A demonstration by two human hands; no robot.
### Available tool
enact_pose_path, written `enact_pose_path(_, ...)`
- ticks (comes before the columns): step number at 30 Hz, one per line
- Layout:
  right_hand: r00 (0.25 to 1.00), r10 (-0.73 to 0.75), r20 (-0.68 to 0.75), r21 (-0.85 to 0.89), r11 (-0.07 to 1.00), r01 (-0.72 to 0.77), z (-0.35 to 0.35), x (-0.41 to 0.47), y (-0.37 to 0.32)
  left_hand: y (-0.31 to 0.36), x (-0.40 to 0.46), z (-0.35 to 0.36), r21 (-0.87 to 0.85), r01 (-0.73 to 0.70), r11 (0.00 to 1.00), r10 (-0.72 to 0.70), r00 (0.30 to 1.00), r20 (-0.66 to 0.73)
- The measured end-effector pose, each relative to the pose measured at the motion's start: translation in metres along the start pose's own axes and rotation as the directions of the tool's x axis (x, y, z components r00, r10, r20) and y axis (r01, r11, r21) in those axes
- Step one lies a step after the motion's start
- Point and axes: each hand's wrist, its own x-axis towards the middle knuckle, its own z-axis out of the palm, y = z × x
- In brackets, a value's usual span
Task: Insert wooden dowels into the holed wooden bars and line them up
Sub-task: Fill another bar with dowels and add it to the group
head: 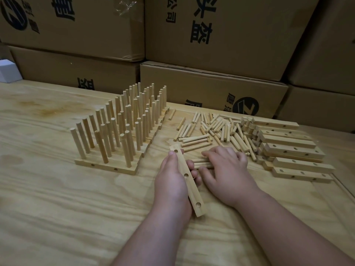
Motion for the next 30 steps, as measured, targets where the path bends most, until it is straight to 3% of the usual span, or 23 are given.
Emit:
enact_pose_path(14,0.978,0.207,-0.037,0.044,0.978,-0.205,-0.015,-0.081,-0.008,-0.001,-0.001,-0.001,0.042,-0.009,0.999,0.008,1.000,0.027)
enact_pose_path(20,0.957,0.290,0.023,0.182,0.940,-0.289,-0.022,-0.074,-0.007,-0.002,-0.001,-0.001,0.054,-0.012,0.998,0.011,1.000,0.024)
enact_pose_path(25,0.960,0.225,0.165,0.153,0.956,-0.250,-0.034,-0.060,-0.003,-0.003,0.000,-0.002,0.057,-0.014,0.998,0.013,1.000,0.016)
enact_pose_path(30,0.974,0.147,0.171,0.069,0.985,-0.160,-0.035,-0.061,-0.008,-0.002,-0.002,-0.001,0.039,-0.023,0.999,0.023,1.000,0.021)
